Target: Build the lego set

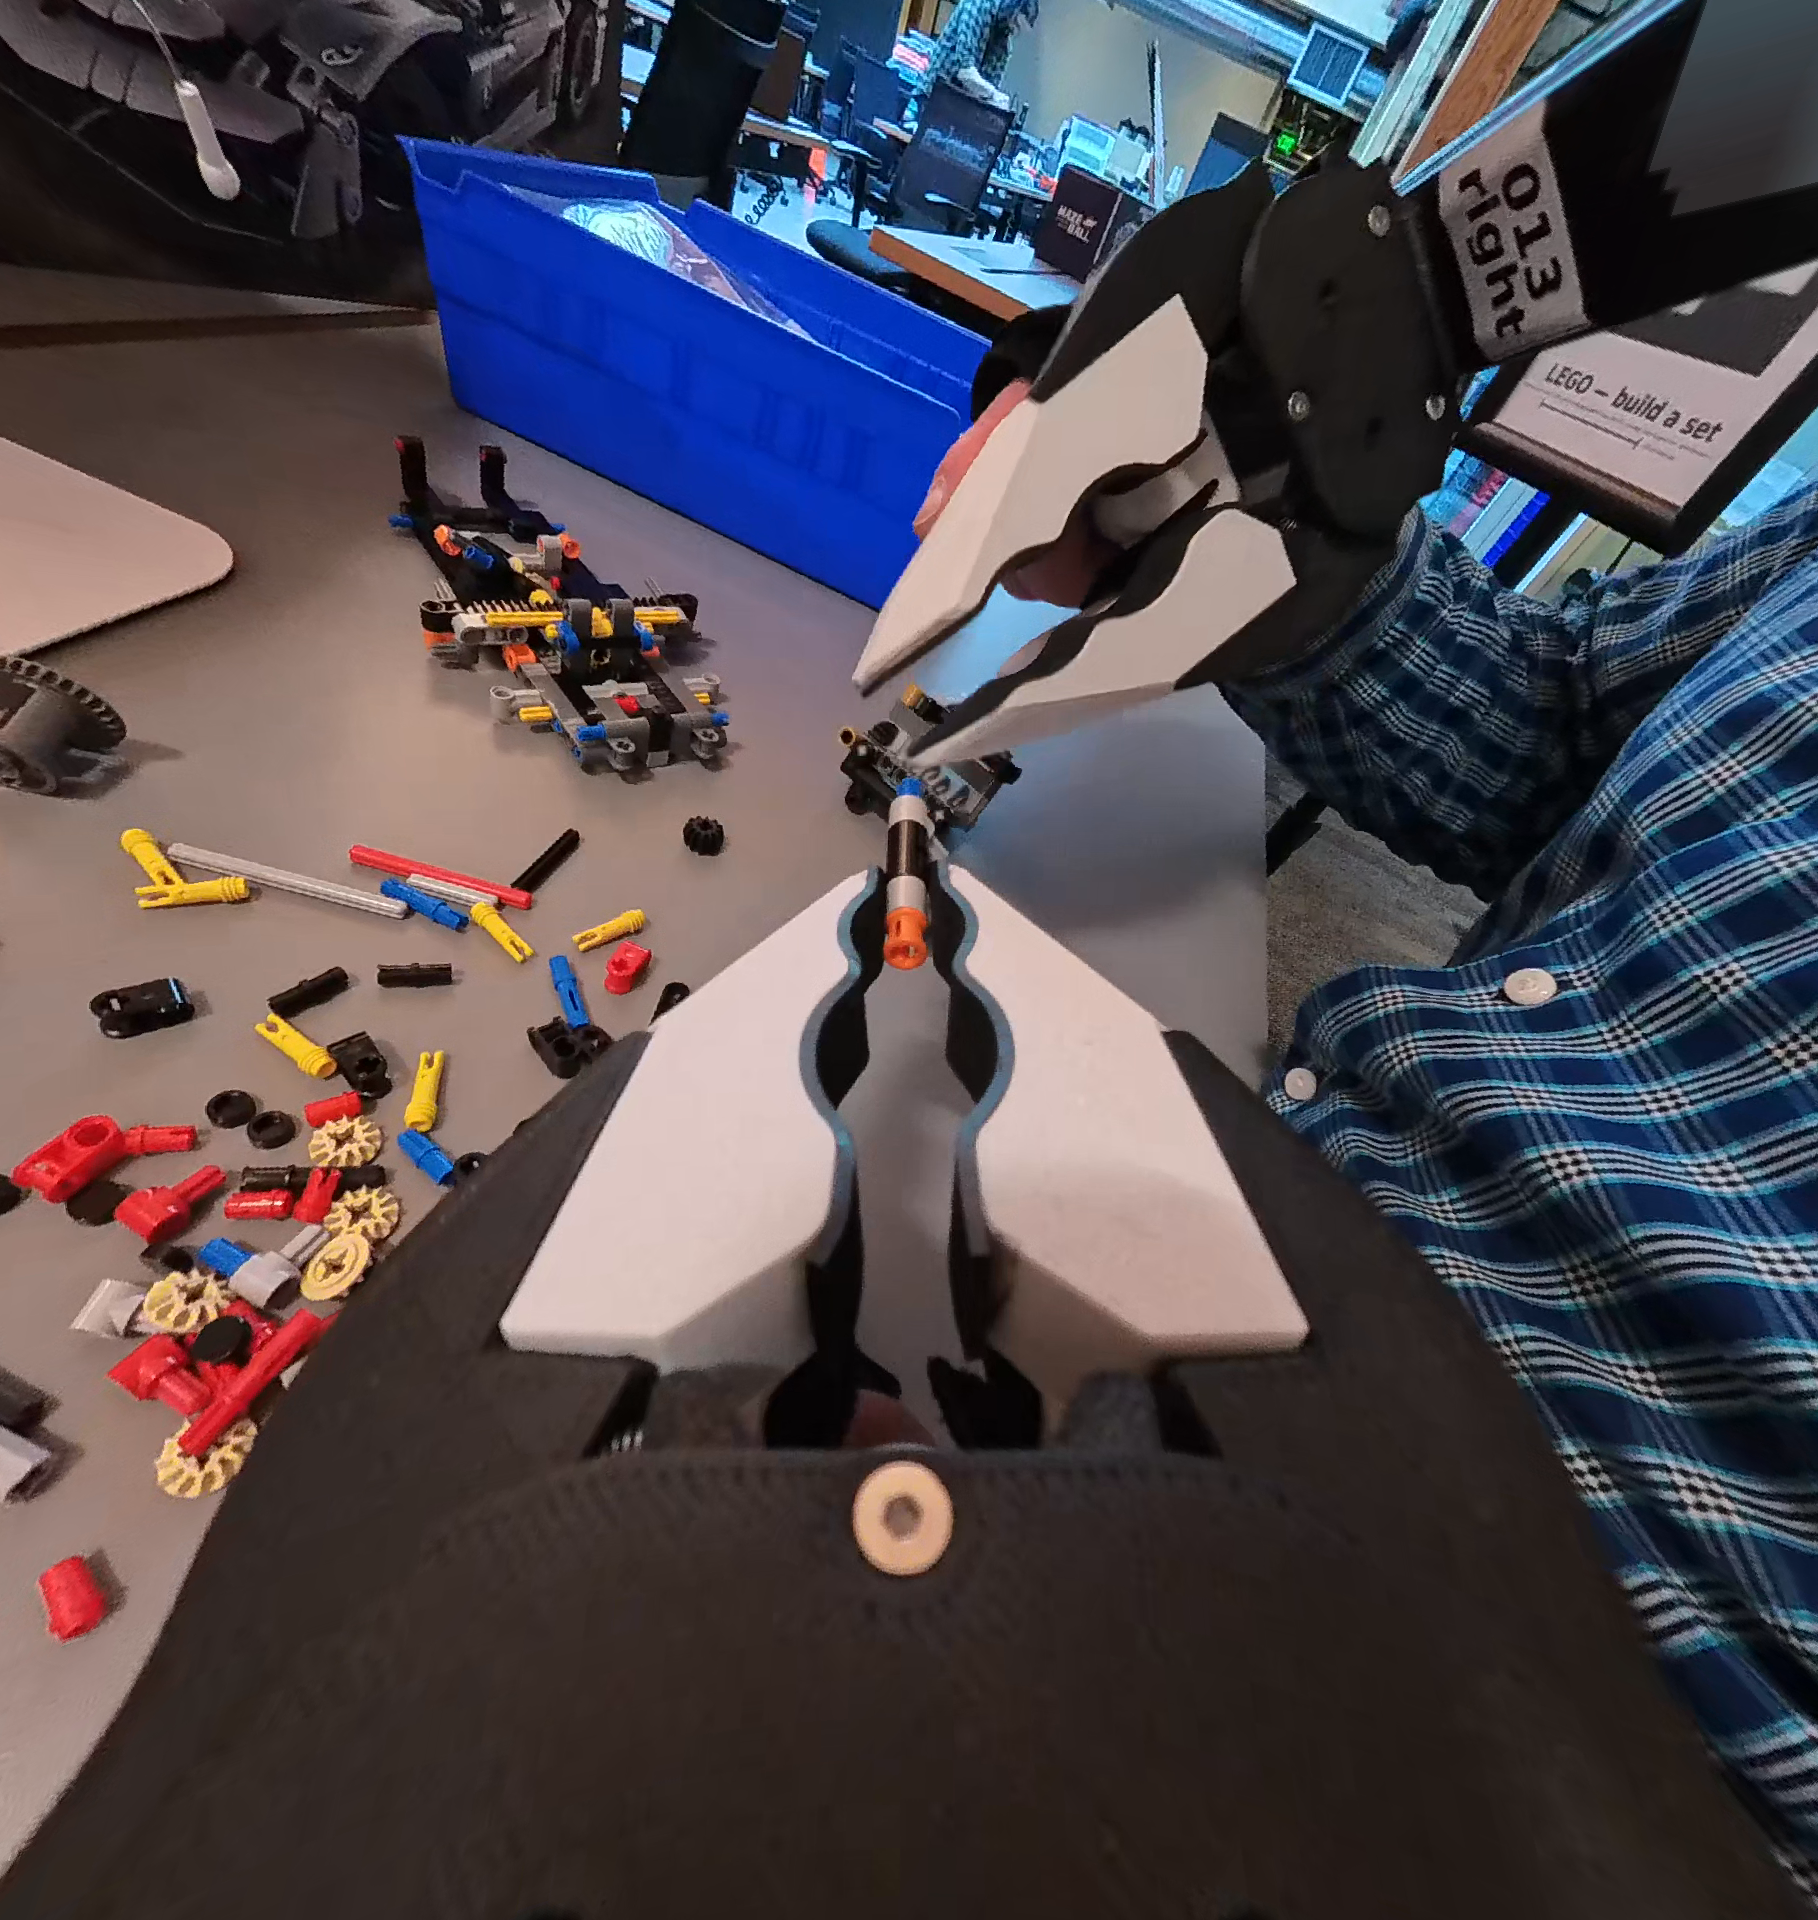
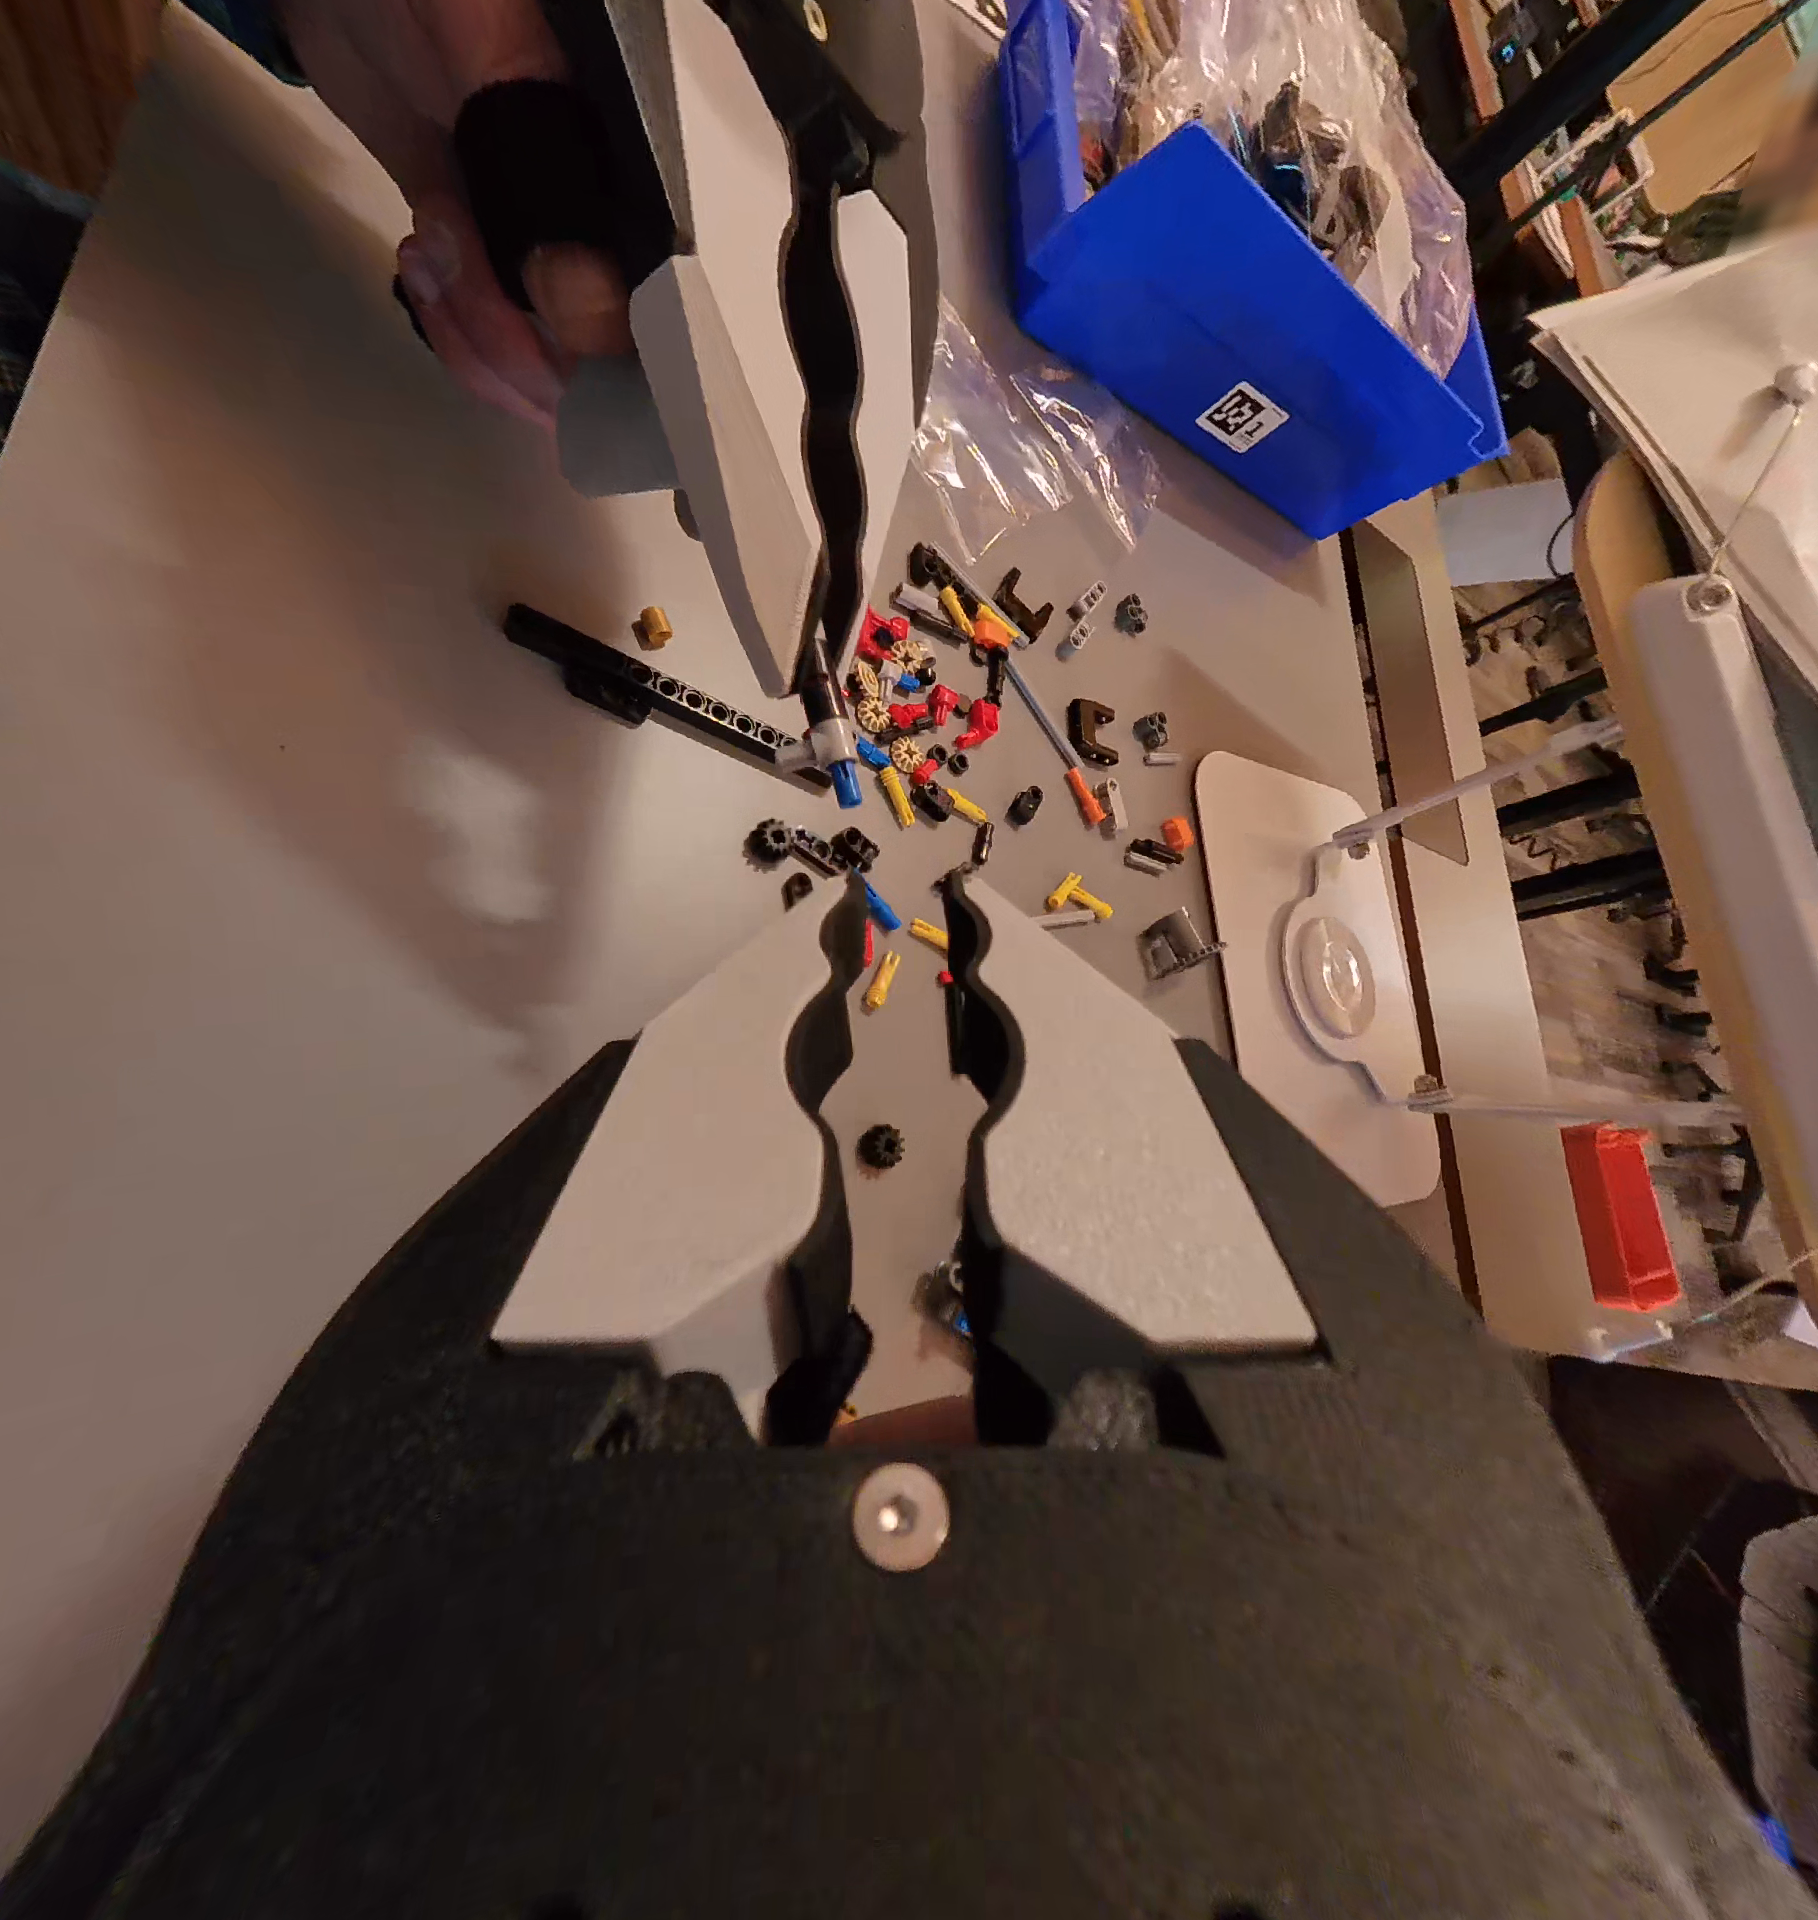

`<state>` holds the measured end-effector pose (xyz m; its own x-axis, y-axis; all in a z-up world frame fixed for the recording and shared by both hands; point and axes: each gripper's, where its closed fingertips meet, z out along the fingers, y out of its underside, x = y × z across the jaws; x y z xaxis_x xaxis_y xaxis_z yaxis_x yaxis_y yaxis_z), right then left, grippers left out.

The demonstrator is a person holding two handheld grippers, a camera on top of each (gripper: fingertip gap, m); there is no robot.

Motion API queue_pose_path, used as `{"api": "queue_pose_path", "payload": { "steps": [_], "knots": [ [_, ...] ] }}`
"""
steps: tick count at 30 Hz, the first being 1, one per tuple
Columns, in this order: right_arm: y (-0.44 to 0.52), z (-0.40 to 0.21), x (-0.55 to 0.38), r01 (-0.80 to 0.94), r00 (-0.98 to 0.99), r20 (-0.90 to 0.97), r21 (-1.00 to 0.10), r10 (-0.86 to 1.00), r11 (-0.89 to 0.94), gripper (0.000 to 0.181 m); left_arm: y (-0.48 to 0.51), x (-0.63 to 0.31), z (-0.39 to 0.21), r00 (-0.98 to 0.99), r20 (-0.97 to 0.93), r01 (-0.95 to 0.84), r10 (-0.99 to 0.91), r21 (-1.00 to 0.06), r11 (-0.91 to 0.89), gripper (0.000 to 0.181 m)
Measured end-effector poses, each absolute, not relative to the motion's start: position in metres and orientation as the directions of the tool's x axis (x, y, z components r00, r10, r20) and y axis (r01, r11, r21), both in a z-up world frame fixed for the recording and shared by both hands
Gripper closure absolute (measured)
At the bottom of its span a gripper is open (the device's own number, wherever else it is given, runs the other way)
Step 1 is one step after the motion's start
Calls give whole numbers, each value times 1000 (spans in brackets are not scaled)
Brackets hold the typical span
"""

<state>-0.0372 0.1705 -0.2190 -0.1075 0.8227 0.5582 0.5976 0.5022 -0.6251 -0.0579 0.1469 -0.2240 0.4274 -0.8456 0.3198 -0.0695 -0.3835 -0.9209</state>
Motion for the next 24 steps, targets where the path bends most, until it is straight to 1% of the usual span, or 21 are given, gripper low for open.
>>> {"api": "queue_pose_path", "payload": {
  "steps": [15,24],
  "knots": [
    [182,-206,-22,582,-8,512,-696,859,421,166,153,-64,-218,446,366,-4,-817,-912,-411,176],
    [194,-190,-7,534,140,366,-811,920,241,162,164,-60,-195,387,449,119,-805,-890,-439,176]
  ]
}}
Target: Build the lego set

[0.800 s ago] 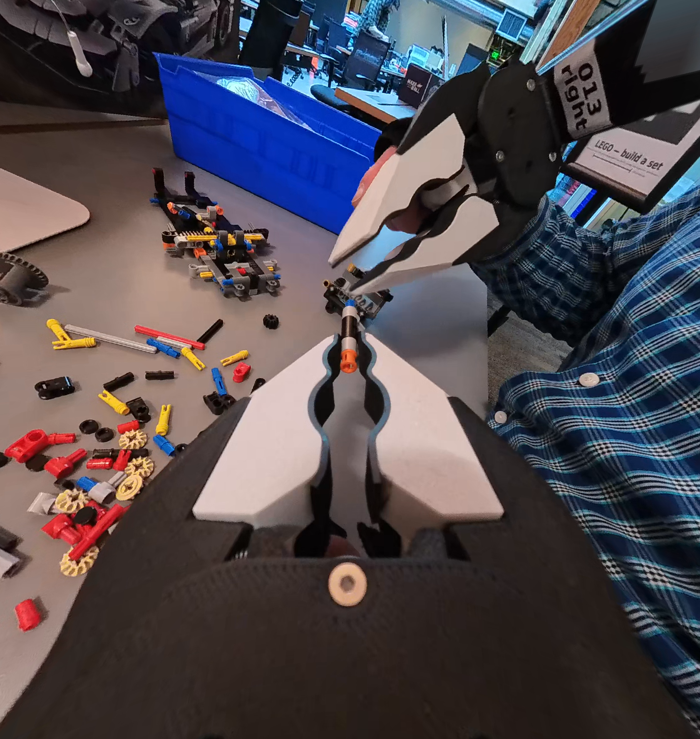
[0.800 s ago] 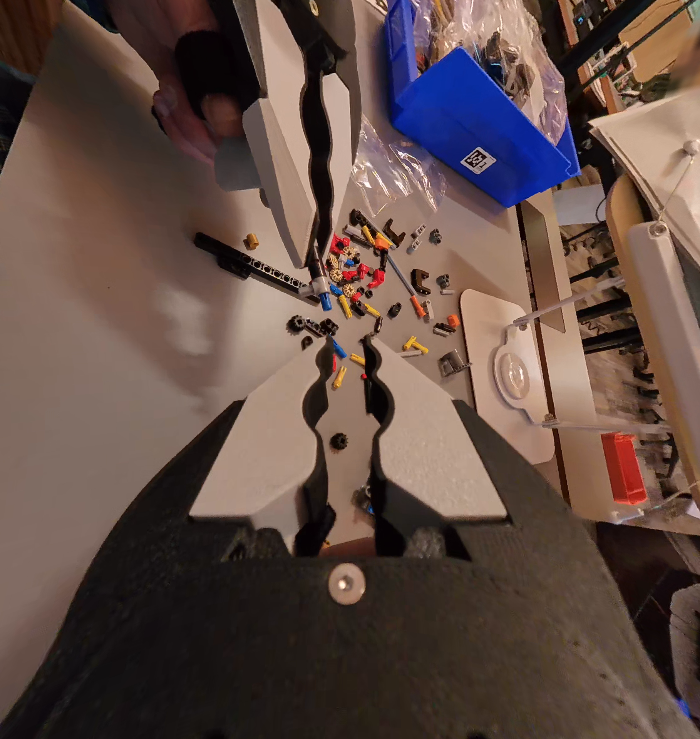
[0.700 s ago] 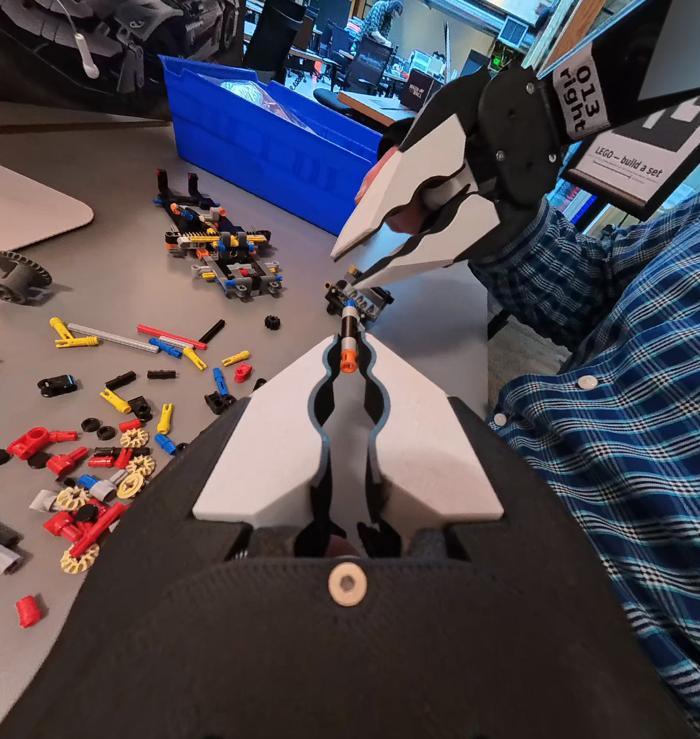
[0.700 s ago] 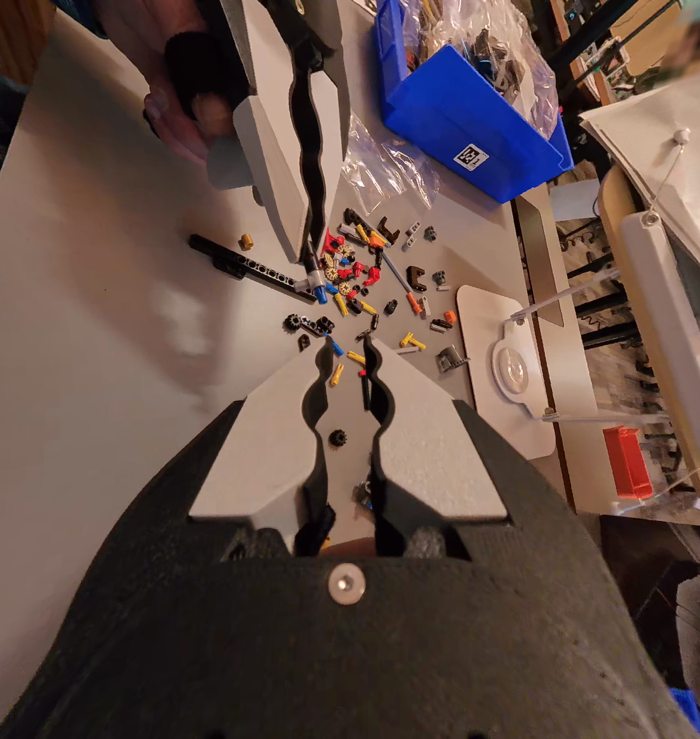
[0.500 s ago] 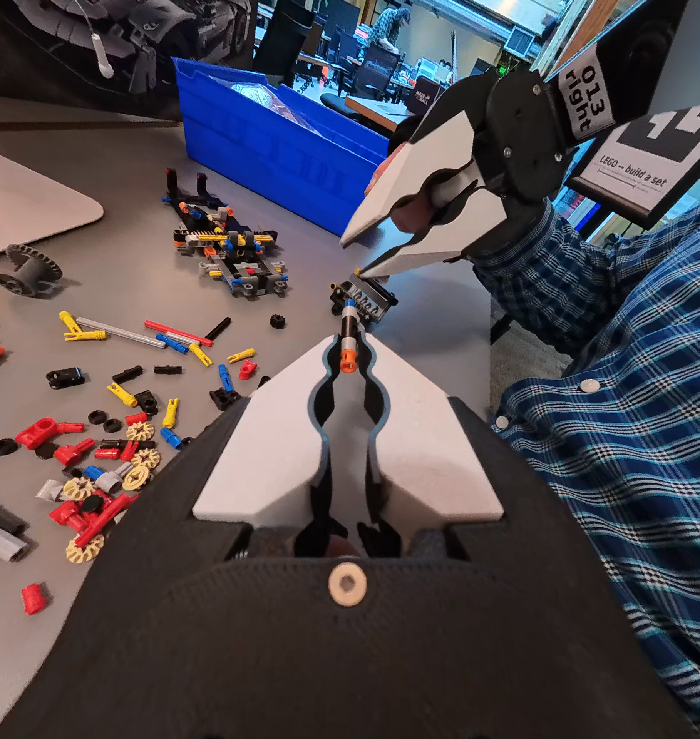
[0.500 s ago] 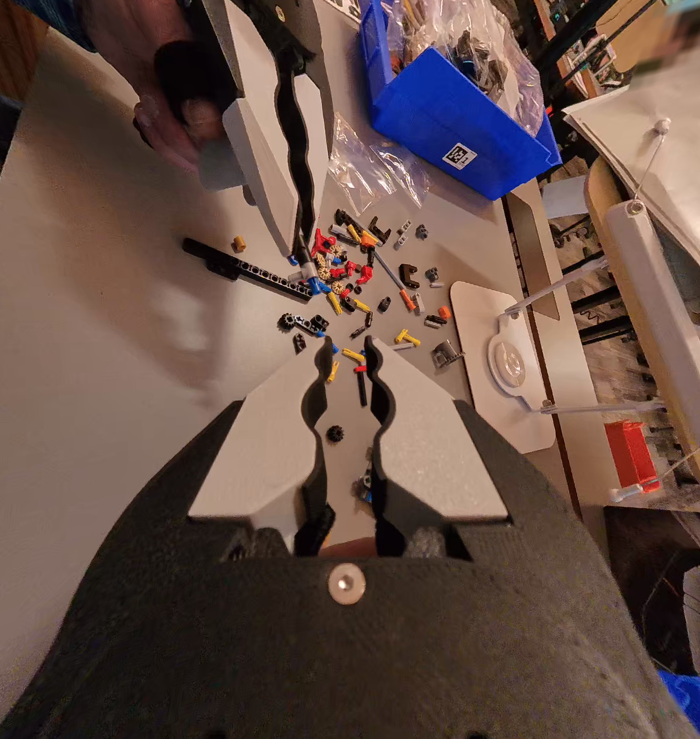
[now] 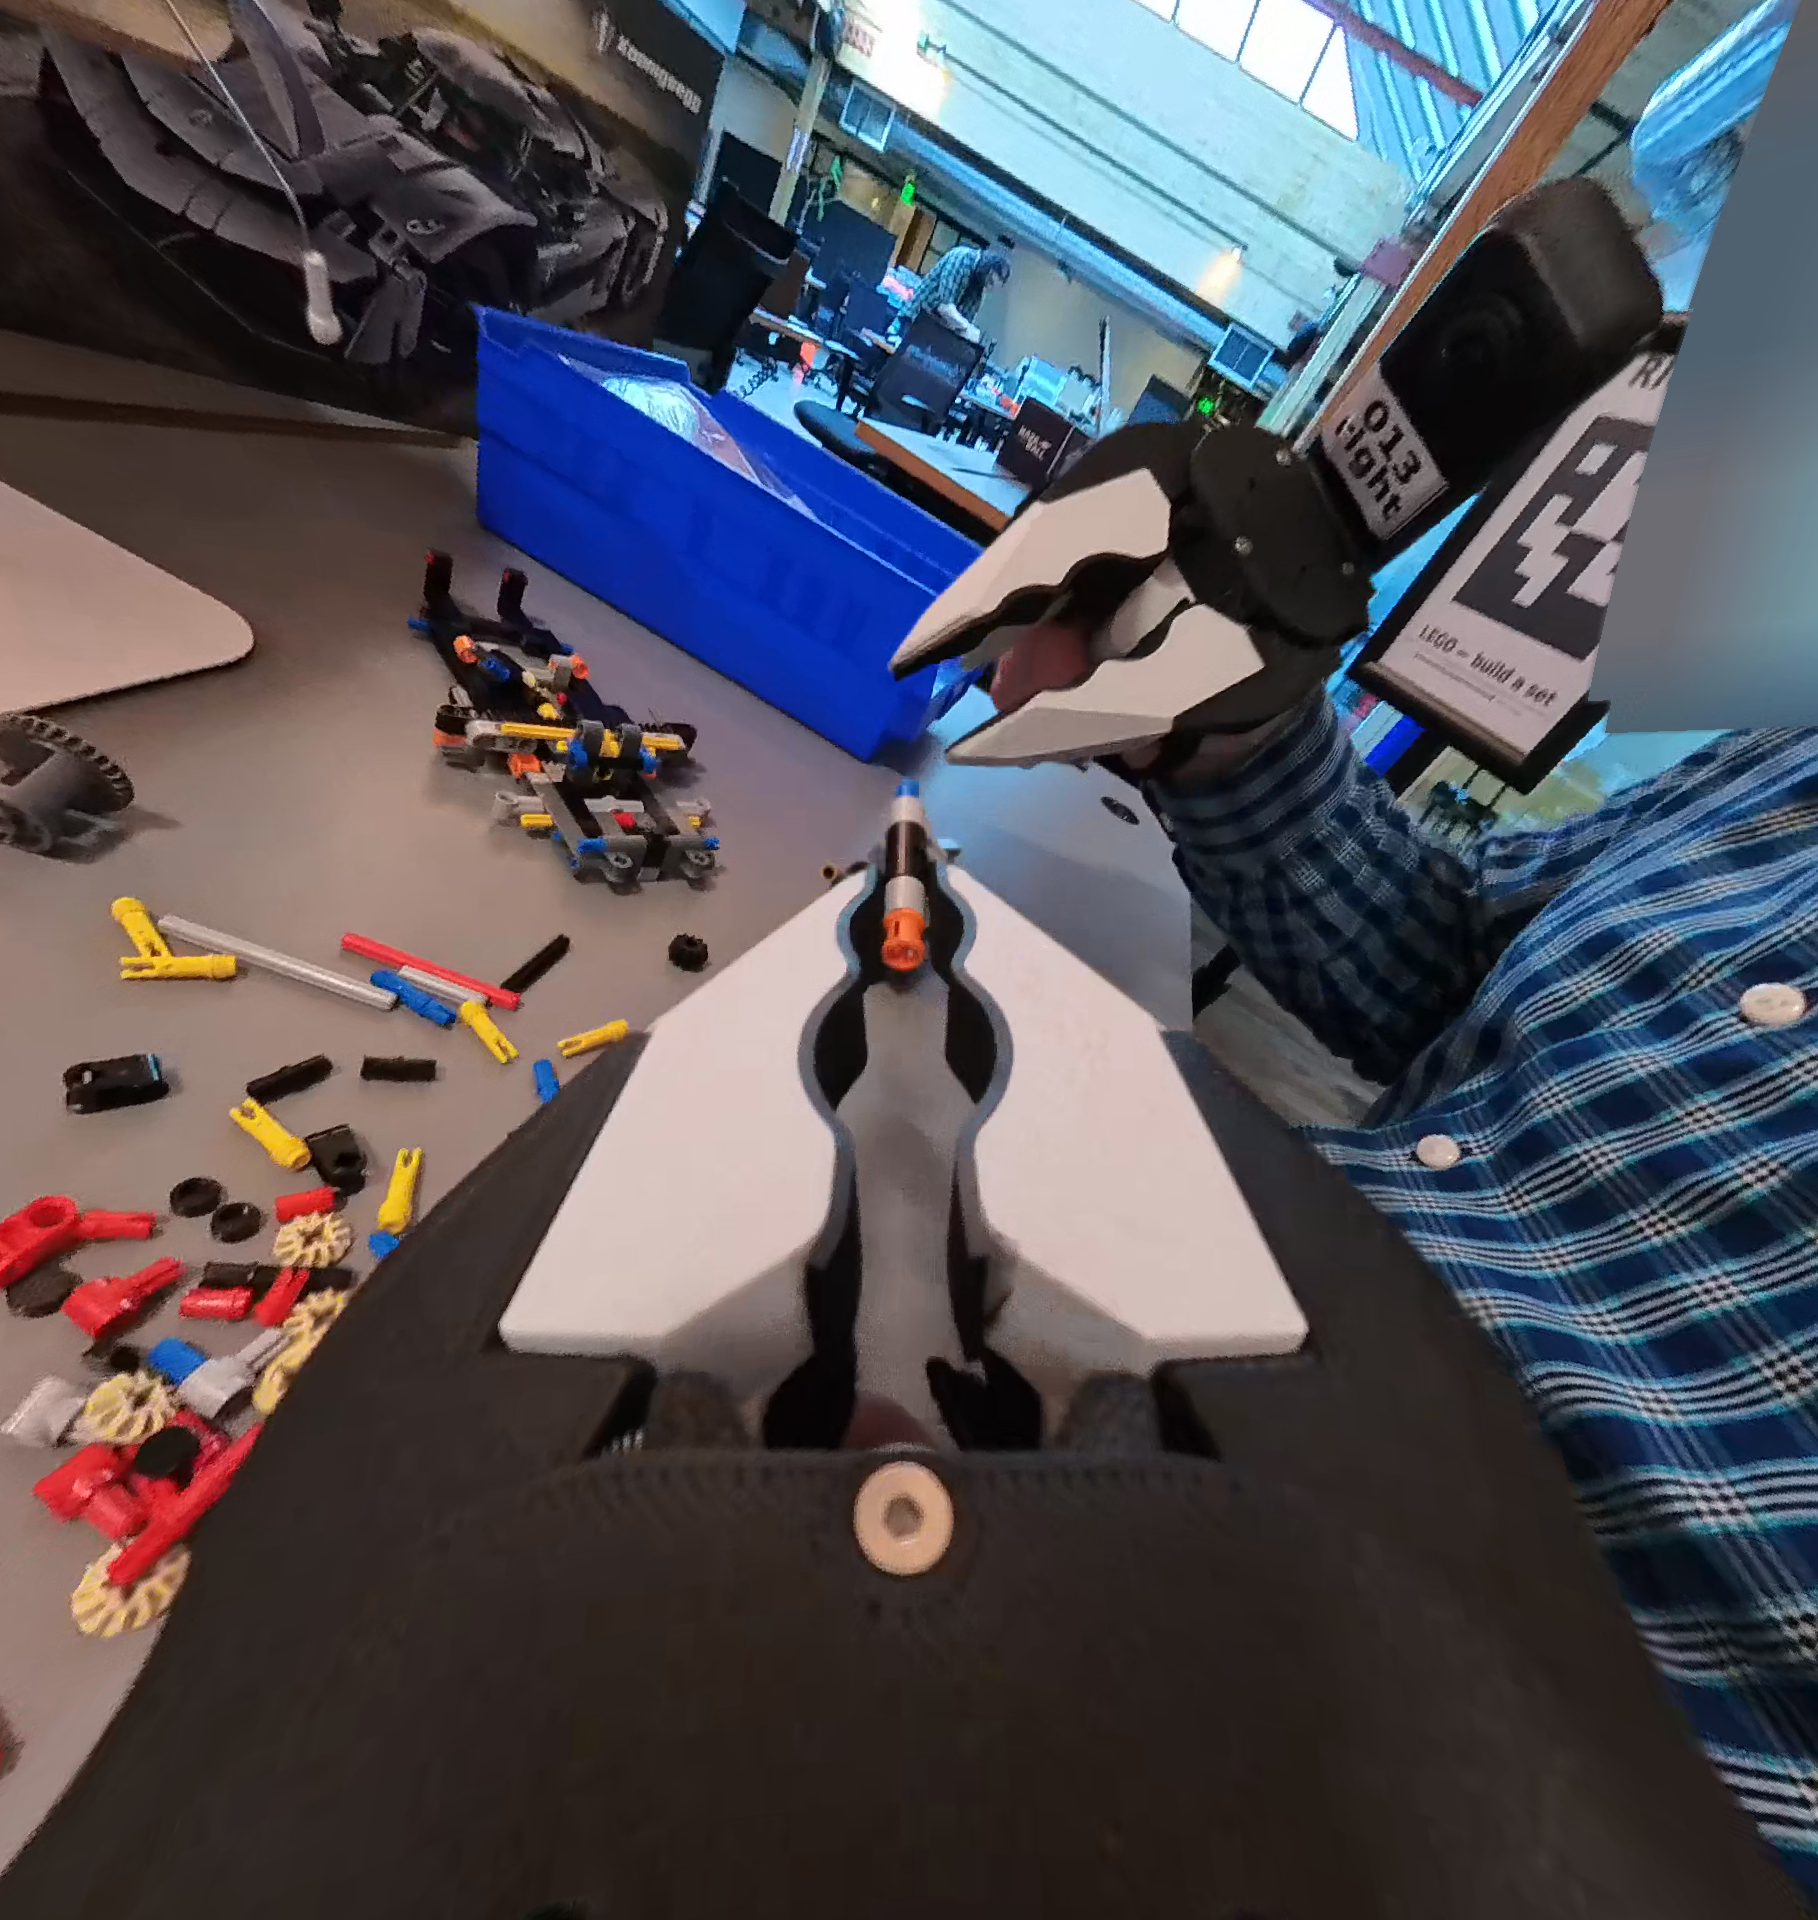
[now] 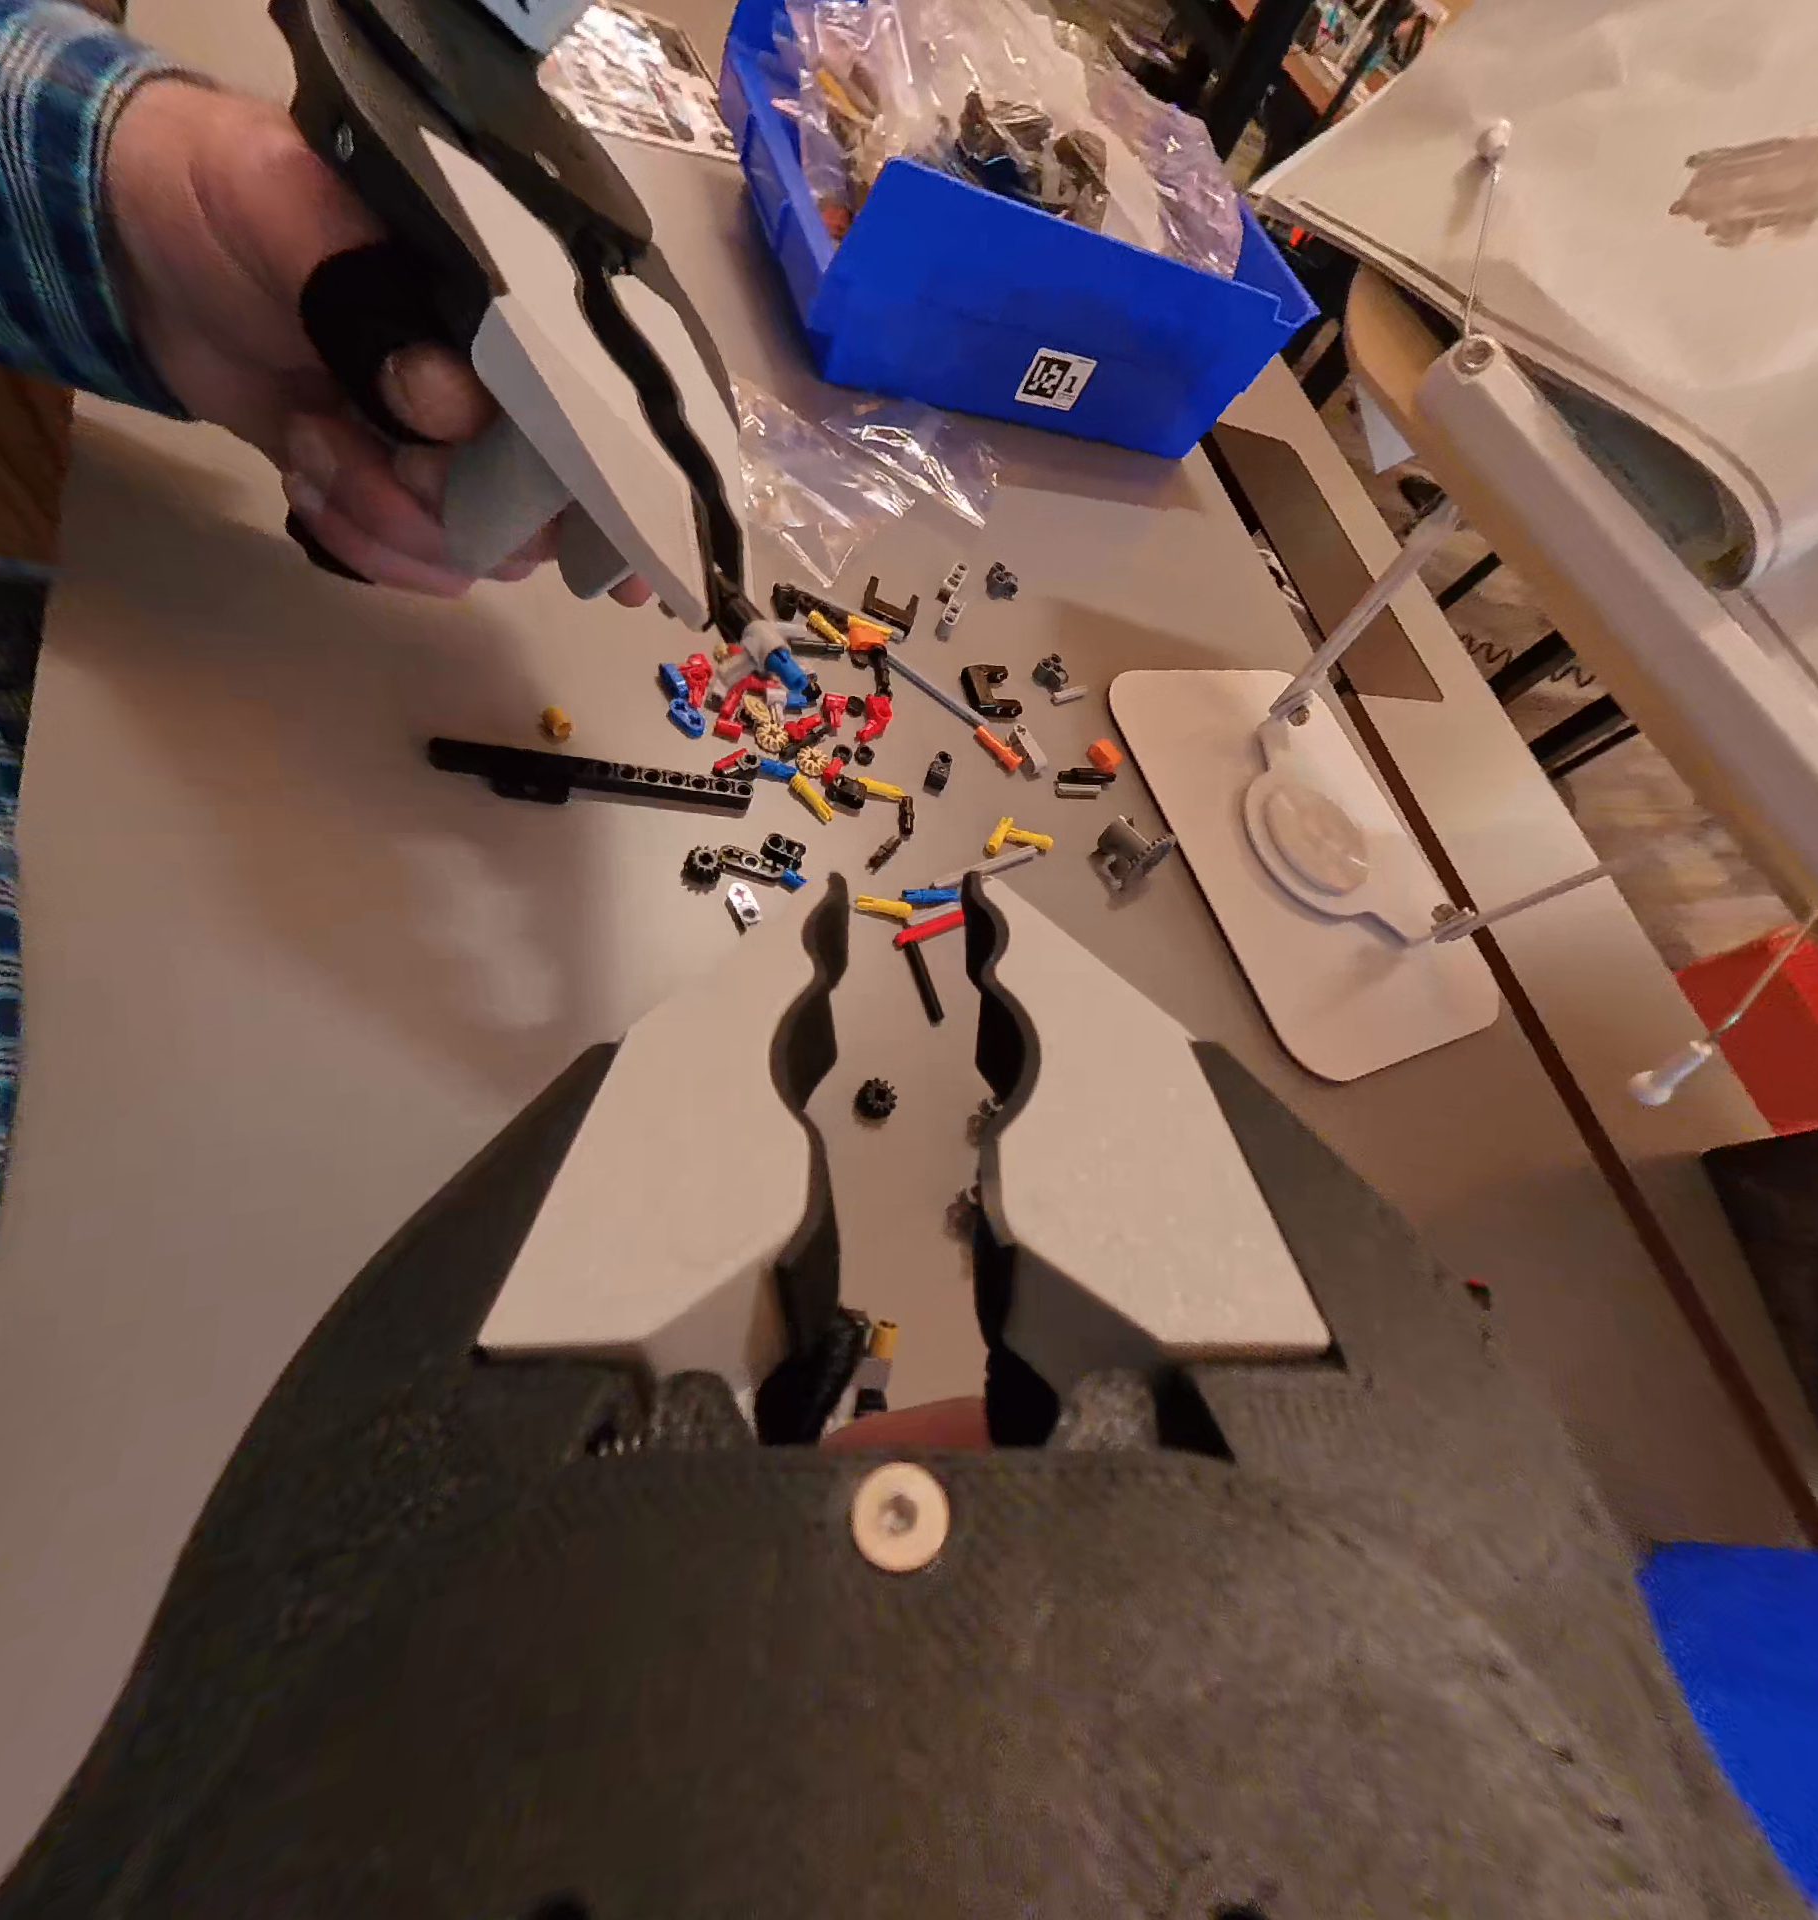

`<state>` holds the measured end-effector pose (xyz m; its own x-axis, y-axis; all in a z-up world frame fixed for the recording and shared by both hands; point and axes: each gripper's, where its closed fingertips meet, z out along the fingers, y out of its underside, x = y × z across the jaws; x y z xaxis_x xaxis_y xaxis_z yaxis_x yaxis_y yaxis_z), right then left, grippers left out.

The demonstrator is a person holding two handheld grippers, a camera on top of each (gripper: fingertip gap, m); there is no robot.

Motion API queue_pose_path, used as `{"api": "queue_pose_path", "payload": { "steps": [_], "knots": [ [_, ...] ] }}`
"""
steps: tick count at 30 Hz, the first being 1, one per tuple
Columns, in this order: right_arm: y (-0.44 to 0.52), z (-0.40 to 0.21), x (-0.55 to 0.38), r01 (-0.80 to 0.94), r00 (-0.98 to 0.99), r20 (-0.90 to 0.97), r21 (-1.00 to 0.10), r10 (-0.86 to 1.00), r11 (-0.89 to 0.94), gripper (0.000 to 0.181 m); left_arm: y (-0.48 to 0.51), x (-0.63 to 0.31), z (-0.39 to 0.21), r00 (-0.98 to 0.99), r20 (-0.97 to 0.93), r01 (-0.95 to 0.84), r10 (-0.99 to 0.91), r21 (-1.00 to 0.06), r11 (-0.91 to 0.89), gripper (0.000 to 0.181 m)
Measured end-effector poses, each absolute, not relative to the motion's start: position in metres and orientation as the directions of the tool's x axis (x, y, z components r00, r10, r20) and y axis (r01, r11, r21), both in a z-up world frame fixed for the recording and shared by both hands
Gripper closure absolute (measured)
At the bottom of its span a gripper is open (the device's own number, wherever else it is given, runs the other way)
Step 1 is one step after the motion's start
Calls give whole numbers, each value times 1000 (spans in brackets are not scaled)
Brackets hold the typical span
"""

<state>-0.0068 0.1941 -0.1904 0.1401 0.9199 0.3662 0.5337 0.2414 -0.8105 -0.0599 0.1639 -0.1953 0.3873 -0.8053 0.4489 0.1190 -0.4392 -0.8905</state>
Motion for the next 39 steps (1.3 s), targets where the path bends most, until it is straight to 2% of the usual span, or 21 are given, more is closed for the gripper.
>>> {"api": "queue_pose_path", "payload": {
  "steps": [6,10,13,16,22,31,36,39],
  "knots": [
    [182,-183,-17,450,123,196,-885,973,121,163,161,-52,-191,365,387,62,-847,-918,-393,176],
    [170,-183,-25,417,64,54,-908,996,22,165,152,-41,-194,370,187,-103,-910,-965,-241,176],
    [164,-188,-27,419,33,-4,-908,999,-18,171,144,-34,-195,335,70,-203,-940,-968,-145,176],
    [152,-188,-26,414,-30,-70,-909,997,-51,167,139,-28,-199,299,-7,-281,-954,-956,-81,176],
    [148,-194,-21,452,-35,-50,-891,998,-29,166,139,-20,-202,267,-61,-334,-962,-942,-33,176],
    [144,-193,-11,464,-14,-8,-886,1000,-1,178,142,-9,-200,245,-77,-335,-966,-942,-10,176],
    [150,-189,-2,457,36,-3,-889,999,-19,161,143,-4,-194,236,-61,-311,-970,-950,-16,176],
    [148,-188,3,463,43,19,-886,999,-3,163,142,0,-195,220,-68,-325,-973,-946,-7,176]
  ]
}}
